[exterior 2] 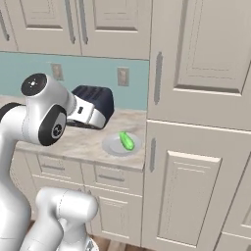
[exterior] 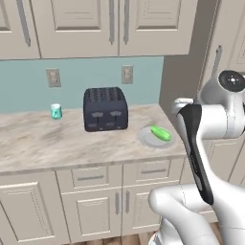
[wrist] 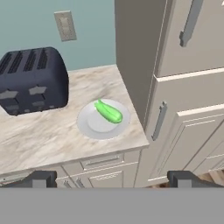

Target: Pick the corn from the counter and place it in the microwave. Then turn on the microwave.

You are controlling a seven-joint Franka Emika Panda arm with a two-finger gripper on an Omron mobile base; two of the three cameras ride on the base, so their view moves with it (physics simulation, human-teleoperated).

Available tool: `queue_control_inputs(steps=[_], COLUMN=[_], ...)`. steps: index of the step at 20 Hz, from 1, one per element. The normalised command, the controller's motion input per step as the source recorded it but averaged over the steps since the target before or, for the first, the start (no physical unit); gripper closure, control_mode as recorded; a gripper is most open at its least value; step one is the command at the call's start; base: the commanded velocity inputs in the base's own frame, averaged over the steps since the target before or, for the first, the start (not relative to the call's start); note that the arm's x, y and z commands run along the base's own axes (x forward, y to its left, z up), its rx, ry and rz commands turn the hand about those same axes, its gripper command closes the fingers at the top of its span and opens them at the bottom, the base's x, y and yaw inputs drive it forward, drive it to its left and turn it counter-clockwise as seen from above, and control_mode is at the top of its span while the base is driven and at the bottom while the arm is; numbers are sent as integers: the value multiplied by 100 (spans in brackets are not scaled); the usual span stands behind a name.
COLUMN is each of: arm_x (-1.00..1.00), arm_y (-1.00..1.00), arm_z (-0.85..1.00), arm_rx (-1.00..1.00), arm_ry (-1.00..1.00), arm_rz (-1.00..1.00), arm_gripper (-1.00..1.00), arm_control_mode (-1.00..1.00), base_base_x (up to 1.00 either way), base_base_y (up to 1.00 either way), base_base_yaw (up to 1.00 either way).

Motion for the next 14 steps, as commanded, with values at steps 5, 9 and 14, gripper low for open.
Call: queue_control_inputs(steps=[5,9,14], arm_x=[0,0,0], arm_y=[0,0,0], arm_z=[0,0,0], arm_rx=[0,0,0], arm_ry=[0,0,0], arm_rz=[0,0,0], arm_gripper=[-100,-100,-100], arm_control_mode=[100,100,100], base_base_x=[34,32,31], base_base_y=[33,29,27], base_base_yaw=[-9,-9,-9])
